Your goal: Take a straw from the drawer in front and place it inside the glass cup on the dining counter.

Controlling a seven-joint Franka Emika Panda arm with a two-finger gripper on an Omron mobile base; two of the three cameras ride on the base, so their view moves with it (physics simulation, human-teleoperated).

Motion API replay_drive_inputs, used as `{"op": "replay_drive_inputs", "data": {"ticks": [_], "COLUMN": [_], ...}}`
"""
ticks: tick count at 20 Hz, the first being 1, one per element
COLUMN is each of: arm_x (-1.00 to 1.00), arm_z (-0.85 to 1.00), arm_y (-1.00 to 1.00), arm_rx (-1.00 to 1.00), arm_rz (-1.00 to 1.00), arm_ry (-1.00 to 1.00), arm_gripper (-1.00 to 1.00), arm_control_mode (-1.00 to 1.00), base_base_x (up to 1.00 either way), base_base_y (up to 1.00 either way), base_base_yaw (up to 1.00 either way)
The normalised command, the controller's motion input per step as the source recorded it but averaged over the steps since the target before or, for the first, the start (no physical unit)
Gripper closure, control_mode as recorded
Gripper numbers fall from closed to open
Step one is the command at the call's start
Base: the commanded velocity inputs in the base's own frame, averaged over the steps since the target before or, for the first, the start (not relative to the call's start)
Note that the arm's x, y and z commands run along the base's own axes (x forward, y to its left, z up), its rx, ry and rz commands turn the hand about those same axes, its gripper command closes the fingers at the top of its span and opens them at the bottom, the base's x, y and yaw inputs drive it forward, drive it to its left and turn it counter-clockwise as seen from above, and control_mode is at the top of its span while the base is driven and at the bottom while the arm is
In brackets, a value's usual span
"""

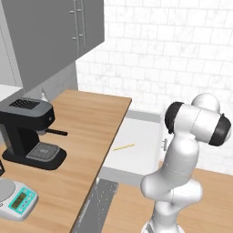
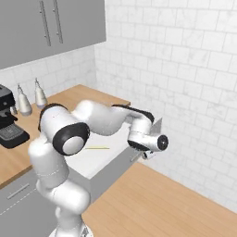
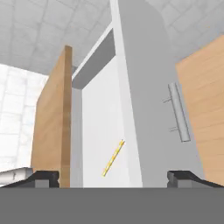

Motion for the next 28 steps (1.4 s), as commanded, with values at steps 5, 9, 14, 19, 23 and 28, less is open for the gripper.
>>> {"op": "replay_drive_inputs", "data": {"ticks": [5,9,14,19,23,28], "arm_x": [0.12,0.21,0.25,0.2,0.11,0.06], "arm_z": [0.56,0.05,-0.08,-0.22,-0.27,-0.38], "arm_y": [0.98,0.86,0.67,0.26,0.02,0.0], "arm_rx": [-0.3,-0.27,-0.22,-0.14,-0.08,-0.03], "arm_rz": [0.07,0.01,0.0,0.0,0.0,0.0], "arm_ry": [0.16,0.16,0.23,0.22,0.2,0.16], "arm_gripper": [-1.0,-1.0,-1.0,-1.0,-1.0,-1.0], "arm_control_mode": [-1.0,-1.0,-1.0,-1.0,-1.0,-1.0], "base_base_x": [0.0,0.0,0.0,0.0,0.0,0.0], "base_base_y": [0.0,0.0,0.0,0.0,0.0,0.0], "base_base_yaw": [0.0,0.0,0.0,0.0,0.0,0.0]}}
